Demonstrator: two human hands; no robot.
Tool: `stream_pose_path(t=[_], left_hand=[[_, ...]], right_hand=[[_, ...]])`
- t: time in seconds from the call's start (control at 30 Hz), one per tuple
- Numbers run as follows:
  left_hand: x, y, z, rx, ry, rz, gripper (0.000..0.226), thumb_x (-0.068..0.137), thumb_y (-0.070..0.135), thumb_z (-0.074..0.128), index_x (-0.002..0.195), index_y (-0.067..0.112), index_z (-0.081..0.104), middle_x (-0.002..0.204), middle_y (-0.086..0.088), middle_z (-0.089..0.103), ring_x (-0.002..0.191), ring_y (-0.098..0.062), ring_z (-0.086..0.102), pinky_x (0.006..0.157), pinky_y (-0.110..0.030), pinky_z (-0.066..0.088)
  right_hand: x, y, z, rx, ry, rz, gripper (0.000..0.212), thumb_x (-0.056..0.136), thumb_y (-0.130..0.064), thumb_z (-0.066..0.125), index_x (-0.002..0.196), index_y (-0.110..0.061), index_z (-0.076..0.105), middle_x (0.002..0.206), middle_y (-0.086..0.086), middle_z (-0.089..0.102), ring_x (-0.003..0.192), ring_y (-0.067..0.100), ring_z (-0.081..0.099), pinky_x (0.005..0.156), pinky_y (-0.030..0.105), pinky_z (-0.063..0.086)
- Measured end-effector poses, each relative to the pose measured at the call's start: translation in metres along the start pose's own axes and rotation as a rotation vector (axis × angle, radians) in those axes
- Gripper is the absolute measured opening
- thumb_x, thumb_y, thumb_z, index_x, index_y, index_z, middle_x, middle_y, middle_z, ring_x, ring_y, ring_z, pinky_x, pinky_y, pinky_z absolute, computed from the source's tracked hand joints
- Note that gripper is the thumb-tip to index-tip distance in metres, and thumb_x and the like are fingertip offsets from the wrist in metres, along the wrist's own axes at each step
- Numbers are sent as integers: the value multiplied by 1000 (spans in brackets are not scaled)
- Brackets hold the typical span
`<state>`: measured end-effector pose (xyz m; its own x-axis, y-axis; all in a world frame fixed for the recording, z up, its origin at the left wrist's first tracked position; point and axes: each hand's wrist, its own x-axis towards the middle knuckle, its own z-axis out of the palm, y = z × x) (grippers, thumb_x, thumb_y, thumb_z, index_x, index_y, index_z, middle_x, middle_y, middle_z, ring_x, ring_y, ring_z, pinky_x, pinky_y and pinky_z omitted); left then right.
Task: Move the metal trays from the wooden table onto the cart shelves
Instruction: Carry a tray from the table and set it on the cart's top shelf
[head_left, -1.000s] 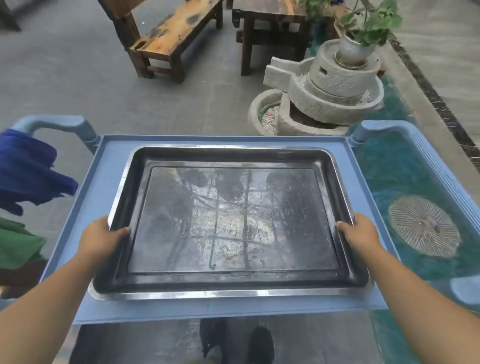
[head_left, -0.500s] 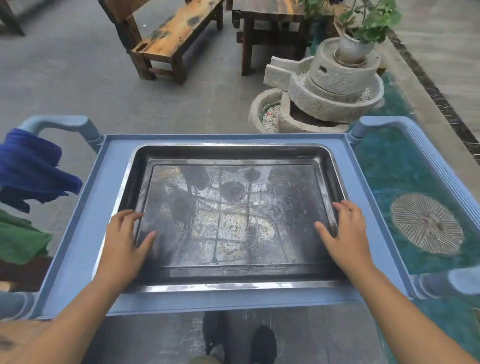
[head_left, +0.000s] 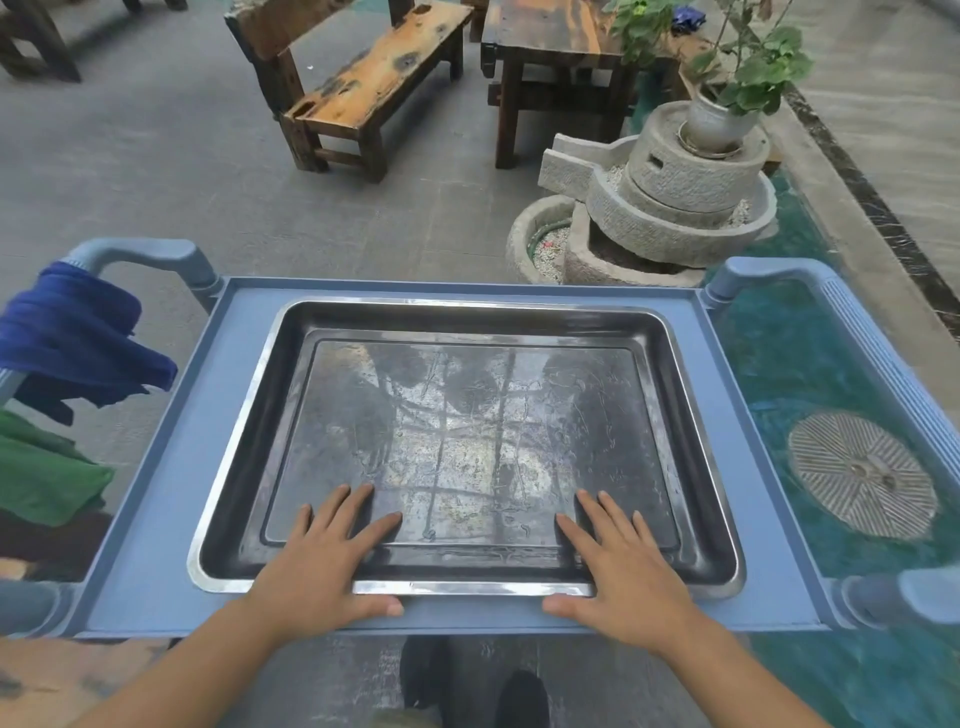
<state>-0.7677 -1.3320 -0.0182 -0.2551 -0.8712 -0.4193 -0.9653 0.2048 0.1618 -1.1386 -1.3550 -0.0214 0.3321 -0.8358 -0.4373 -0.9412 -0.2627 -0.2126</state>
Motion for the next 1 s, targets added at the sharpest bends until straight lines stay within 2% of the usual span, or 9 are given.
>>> stream_pose_path(t=[0.13,0.3,0.53,0.8,1.0], left_hand=[[-1,6,1,32,43,-25,106,61,101,20,152,49,7,164,3,-10,150,-24,-13,121,-53,2],[-4,9,4,-16,76,-62,107,60,102,21,152,47,13,163,6,-10,150,-21,-13,121,-51,3],[-9,25,14,-24,76,-161,108,60,102,14,152,47,6,162,5,-17,150,-24,-14,120,-52,3],[-19,46,26,-30,85,-247,109,61,101,8,154,43,7,164,-2,-11,151,-29,-9,120,-54,10],[-16,48,26,-45,81,-260,109,61,101,7,153,43,4,164,-2,-14,150,-28,-13,120,-54,7]], right_hand=[[2,0,2,-58,6,-1,118,56,-103,16,154,-39,0,161,-7,-21,147,17,-25,120,50,-8],[6,1,0,-59,58,6,118,55,-104,14,154,-41,7,162,-11,-15,148,14,-20,122,45,-5],[26,16,-19,-81,68,-96,117,54,-104,20,153,-42,12,162,-14,-10,149,9,-15,122,41,-4],[41,28,-31,-124,67,-186,115,54,-104,26,152,-44,17,163,-15,-2,150,8,-8,123,40,1],[47,30,-34,-96,45,-197,115,54,-104,29,152,-44,18,163,-17,-4,149,5,-11,123,40,1]])
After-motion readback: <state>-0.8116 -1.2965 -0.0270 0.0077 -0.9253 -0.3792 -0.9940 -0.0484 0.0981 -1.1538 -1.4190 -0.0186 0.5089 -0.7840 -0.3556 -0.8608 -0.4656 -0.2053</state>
